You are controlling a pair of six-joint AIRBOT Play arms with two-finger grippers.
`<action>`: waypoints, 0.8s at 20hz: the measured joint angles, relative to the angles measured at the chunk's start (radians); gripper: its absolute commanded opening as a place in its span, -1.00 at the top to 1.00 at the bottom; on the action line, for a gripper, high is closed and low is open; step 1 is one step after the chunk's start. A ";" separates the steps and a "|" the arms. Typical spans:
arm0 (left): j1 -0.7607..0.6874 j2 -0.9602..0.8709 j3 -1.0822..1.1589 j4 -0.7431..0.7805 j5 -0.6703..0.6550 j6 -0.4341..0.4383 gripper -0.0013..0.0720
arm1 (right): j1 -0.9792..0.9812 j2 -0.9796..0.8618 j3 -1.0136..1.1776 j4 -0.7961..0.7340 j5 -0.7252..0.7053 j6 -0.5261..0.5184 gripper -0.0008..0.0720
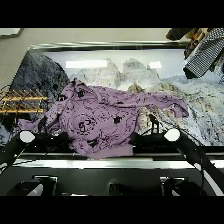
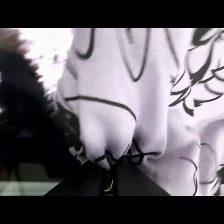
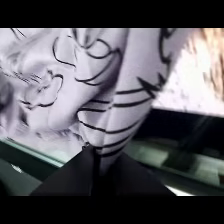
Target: Fold the clothes and pants, and hang the long-sleeved shirts on hangers.
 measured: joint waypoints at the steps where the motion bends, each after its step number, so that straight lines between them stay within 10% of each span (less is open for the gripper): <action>1: -0.013 -0.005 0.017 -0.007 0.016 0.000 0.90 | 0.000 0.009 0.029 -0.029 -0.007 0.021 0.84; 7: -0.042 0.036 0.399 0.037 0.007 0.005 0.90 | -0.111 0.030 0.498 -0.309 -0.011 0.198 0.84; 16: -0.052 0.184 1.141 0.067 -0.079 0.008 0.89 | -0.327 0.151 1.329 -0.456 0.120 0.173 0.84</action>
